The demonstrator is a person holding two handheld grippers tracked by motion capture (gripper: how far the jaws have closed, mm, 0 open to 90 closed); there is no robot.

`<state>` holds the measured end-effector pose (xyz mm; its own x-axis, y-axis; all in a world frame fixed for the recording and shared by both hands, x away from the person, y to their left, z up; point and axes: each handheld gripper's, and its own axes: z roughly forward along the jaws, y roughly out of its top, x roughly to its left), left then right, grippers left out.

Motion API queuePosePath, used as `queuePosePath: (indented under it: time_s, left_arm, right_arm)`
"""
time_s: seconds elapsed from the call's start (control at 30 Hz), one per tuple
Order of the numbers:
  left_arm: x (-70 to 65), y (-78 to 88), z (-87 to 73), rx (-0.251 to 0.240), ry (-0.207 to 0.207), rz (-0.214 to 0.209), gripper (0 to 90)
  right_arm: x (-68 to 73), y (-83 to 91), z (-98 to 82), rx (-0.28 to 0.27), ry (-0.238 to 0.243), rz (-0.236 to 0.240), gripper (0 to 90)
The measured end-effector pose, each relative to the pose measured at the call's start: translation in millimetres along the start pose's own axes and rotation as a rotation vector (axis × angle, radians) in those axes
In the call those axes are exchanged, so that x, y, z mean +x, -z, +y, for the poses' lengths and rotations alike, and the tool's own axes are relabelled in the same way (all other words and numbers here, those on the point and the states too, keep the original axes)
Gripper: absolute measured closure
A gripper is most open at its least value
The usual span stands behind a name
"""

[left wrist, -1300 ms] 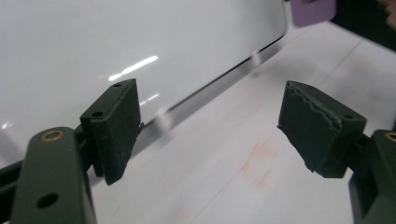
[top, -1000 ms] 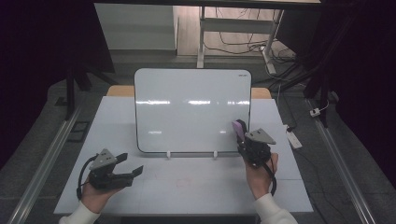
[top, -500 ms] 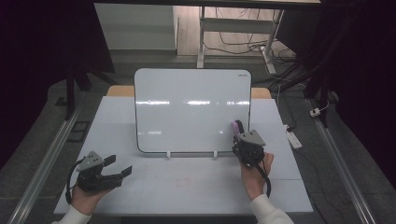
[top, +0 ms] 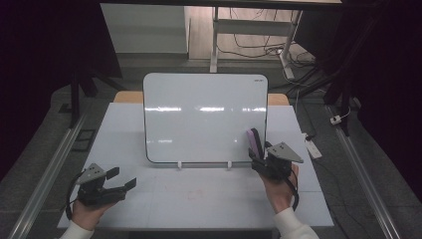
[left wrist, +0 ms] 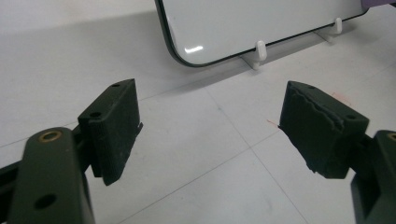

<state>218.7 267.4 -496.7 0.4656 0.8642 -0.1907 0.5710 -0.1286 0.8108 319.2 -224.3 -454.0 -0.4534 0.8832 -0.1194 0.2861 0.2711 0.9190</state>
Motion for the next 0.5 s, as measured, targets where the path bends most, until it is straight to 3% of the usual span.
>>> queuePosePath:
  time_s: [0.13, 0.23, 0.37, 0.5]
  left_arm:
    - [2.1, 1.3, -1.8, -0.001, 0.004, 0.0, 20.9]
    - [2.3, 1.5, -2.5, -0.002, 0.005, -0.003, 21.0]
    - [2.2, 1.7, -3.3, 0.0, 0.003, -0.005, 21.0]
    - [3.0, 1.8, -4.5, 0.0, 0.001, -0.011, 21.1]
  right_arm:
    - [-8.6, 12.2, -2.3, -0.004, 0.025, 0.089, 39.9]
    - [-14.8, 17.0, -8.6, 0.03, 0.053, 0.138, 39.6]
    - [-20.3, 22.3, -19.7, 0.059, 0.067, 0.142, 38.9]
    - [-24.3, 29.9, -29.0, 0.063, 0.091, 0.18, 38.8]
